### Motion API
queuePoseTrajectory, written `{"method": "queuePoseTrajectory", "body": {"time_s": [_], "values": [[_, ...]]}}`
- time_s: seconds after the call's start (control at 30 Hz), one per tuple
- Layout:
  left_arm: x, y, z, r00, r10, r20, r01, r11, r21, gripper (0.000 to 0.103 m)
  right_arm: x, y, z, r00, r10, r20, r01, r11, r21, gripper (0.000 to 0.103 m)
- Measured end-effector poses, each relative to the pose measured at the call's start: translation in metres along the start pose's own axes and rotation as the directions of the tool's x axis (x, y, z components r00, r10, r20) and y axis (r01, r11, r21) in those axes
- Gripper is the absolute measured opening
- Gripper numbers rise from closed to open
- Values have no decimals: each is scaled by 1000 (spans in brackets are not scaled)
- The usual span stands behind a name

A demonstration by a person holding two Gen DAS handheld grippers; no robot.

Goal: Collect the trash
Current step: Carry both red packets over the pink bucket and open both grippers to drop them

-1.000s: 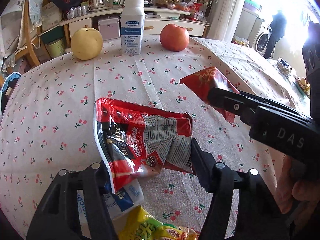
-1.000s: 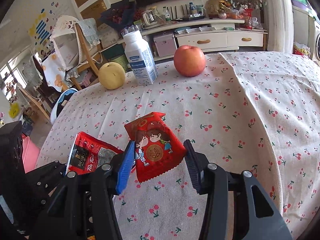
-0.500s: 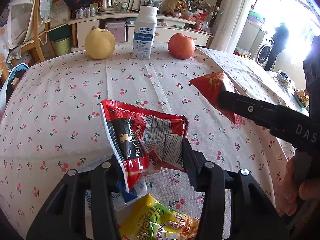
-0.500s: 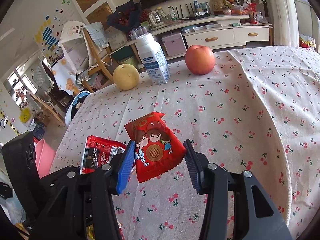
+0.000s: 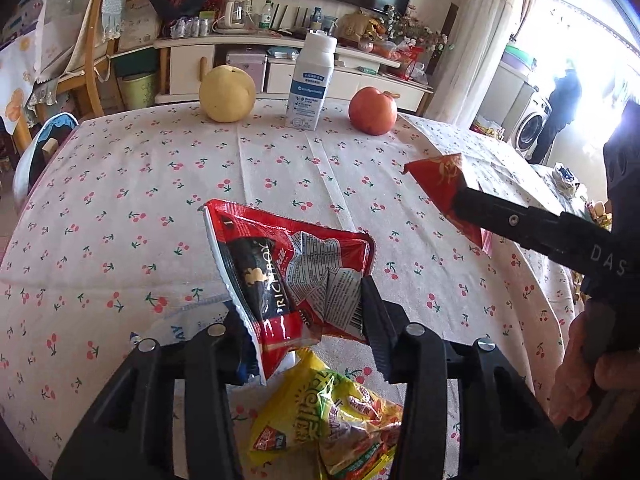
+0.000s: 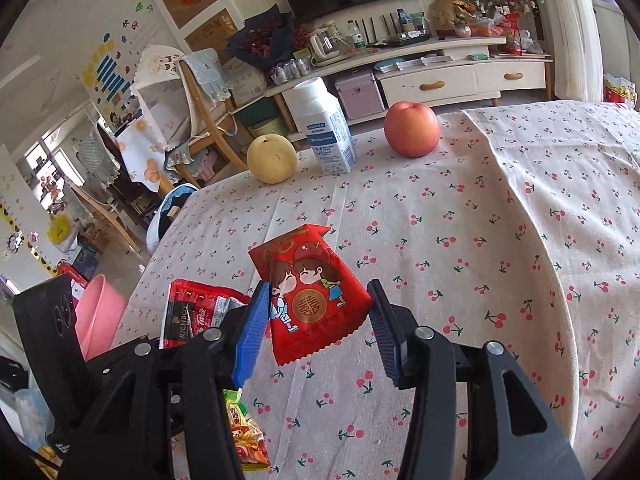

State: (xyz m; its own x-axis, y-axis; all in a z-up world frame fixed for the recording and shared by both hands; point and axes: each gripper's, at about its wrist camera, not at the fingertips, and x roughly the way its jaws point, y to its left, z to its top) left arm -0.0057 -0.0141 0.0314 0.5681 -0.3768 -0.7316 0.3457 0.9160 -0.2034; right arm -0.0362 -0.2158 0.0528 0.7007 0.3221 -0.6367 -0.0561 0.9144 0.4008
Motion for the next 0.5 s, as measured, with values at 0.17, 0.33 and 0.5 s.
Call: {"method": "queuePoseTrajectory", "body": {"time_s": [0.17,0.33,0.5], "values": [[-25,10,-1,999,-5,40,6,1000,-20,46,-3,5,-4,1000,-2,0,2,1000,-8,50],[-48,25,-3,997,-13,77,16,999,-40,46,-3,9,-10,1000,-12,-3,12,1000,-17,50],[-62,39,-9,994,-20,109,28,997,-71,46,2,18,-16,1000,-19,-12,19,999,-41,50]]}}
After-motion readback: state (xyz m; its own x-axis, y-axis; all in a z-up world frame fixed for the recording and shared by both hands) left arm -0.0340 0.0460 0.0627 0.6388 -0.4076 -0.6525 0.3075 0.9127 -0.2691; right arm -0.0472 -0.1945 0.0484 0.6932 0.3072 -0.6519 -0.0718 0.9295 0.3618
